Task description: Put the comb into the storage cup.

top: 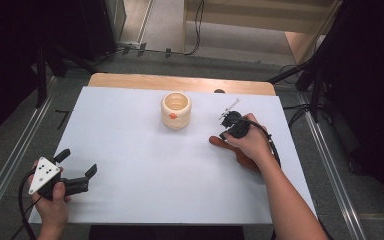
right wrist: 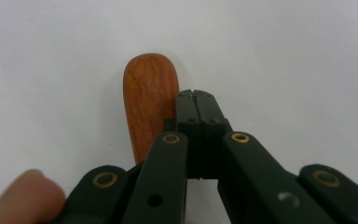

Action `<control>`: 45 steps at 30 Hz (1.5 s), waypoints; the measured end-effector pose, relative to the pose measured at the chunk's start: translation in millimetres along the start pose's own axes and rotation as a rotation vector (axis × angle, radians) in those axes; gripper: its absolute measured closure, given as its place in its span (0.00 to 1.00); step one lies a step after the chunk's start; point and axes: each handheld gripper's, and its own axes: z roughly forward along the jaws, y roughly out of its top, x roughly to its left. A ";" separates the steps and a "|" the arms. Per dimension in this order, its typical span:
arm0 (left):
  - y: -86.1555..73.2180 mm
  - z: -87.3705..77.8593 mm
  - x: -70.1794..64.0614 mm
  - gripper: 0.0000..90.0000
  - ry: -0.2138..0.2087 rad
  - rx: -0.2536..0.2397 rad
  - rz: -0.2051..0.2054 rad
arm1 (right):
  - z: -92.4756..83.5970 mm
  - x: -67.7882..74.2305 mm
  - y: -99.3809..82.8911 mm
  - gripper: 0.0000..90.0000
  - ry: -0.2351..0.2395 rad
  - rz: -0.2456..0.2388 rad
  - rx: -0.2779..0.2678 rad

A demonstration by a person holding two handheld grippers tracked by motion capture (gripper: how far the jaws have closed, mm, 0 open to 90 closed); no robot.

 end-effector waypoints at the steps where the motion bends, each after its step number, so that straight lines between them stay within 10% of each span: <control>1: 0.0 0.0 0.0 0.00 0.000 0.000 0.000 | -0.2 2.0 -0.1 0.98 0.001 -0.016 -0.001; 21: 0.0 0.4 -1.1 0.00 0.004 0.003 0.003 | -7.1 50.3 -15.6 0.98 0.048 -0.155 -0.003; 37: 0.1 0.4 -1.6 0.00 0.007 0.006 0.011 | -13.3 72.4 -37.8 0.97 0.068 -0.160 -0.035; 45: 4.3 4.0 -6.3 0.00 -0.006 0.047 0.047 | -46.4 69.8 -66.0 0.55 -0.021 -0.031 -0.350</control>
